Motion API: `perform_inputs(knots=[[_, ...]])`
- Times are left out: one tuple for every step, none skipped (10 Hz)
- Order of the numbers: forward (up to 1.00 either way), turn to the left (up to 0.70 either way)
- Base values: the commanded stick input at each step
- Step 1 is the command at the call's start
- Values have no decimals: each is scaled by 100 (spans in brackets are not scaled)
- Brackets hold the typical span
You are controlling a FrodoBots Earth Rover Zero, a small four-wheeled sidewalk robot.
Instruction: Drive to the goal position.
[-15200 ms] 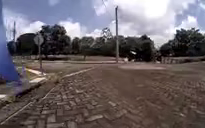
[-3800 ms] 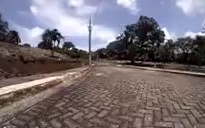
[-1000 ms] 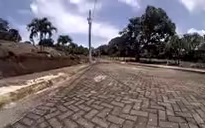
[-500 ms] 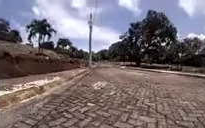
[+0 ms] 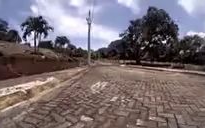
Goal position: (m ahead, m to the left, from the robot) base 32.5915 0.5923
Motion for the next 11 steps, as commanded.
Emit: perform_inputs(knots=[[85, 1], [85, 0], [85, 0], [85, 0], [85, 0], [85, 0], [85, 0], [85, 0], [85, 0], [85, 0], [85, 0]])
